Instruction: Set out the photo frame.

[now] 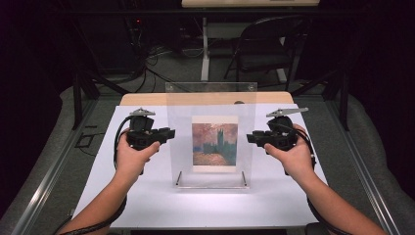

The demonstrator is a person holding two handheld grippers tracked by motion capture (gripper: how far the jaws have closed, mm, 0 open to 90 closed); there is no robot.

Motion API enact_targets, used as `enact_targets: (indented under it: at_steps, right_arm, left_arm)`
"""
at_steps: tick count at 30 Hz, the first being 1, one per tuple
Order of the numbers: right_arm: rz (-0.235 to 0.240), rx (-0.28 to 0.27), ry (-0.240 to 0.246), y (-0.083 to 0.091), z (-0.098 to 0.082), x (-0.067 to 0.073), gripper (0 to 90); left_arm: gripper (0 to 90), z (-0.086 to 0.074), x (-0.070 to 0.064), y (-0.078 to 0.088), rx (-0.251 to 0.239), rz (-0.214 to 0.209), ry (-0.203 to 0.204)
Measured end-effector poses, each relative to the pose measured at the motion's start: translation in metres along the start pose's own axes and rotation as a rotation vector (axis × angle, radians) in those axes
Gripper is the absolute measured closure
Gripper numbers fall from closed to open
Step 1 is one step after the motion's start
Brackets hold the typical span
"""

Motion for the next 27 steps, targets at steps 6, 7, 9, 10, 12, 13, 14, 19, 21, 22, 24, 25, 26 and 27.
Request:
enact_targets:
  at_steps: [6,7,9,10,12,13,14,19,21,22,24,25,26,27]
  right_arm:
    - [0.013,0.006,0.01,0.005,-0.003,0.004,68.2]
    - [0.013,0.006,0.01,0.005,-0.003,0.004,68.2]
    - [0.022,0.004,0.011,0.005,-0.004,0.004,68.3]
    - [0.024,0.005,0.012,0.006,-0.004,0.005,68.4]
    - [0.027,0.005,0.018,0.007,-0.006,0.006,68.3]
    - [0.029,0.006,0.022,0.008,-0.006,0.006,68.4]
    - [0.03,0.003,0.024,0.008,-0.007,0.007,68.4]
    - [0.028,0.012,0.05,0.011,-0.009,0.01,68.6]
    - [0.033,0.013,0.045,0.013,-0.01,0.012,68.5]
    - [0.039,0.009,0.048,0.013,-0.011,0.012,68.5]
    - [0.048,0.017,0.045,0.013,-0.013,0.013,68.6]
    - [0.049,0.012,0.053,0.013,-0.014,0.014,68.6]
    - [0.051,0.02,0.046,0.013,-0.015,0.015,68.5]
    - [0.053,0.017,0.05,0.014,-0.015,0.015,68.5]
  left_arm:
    - [73.0,-0.004,0.0,0.005,0.008,-0.015,-0.006]
    - [73.0,-0.005,-0.001,0.005,0.009,-0.014,-0.011]
    - [73.0,-0.006,-0.002,0.007,0.017,-0.012,-0.023]
    - [73.0,-0.006,-0.003,0.007,0.019,-0.013,-0.026]
    - [73.0,-0.007,-0.003,0.009,0.027,-0.02,-0.035]
    - [73.0,-0.007,-0.003,0.01,0.028,-0.023,-0.036]
    - [73.0,-0.008,-0.003,0.01,0.028,-0.026,-0.04]
    - [72.8,-0.012,-0.004,0.013,0.029,-0.043,-0.042]
    - [72.4,-0.014,-0.004,0.014,0.032,-0.051,-0.047]
    - [72.0,-0.015,-0.005,0.015,0.034,-0.055,-0.052]
    - [71.2,-0.017,-0.006,0.015,0.039,-0.061,-0.056]
    - [70.9,-0.019,-0.006,0.015,0.041,-0.059,-0.059]
    - [70.7,-0.02,-0.006,0.015,0.043,-0.06,-0.064]
    - [70.5,-0.021,-0.007,0.015,0.043,-0.058,-0.068]
Point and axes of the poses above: each handheld gripper's, and its own axes: y roughly backward along the jaws, z roughly out of its top, x roughly to its left, the point moved 4 cm from there along -y, roughly forward along the jaws, and after that the axes turned 7 degrees about y, right-handed, at the moved point
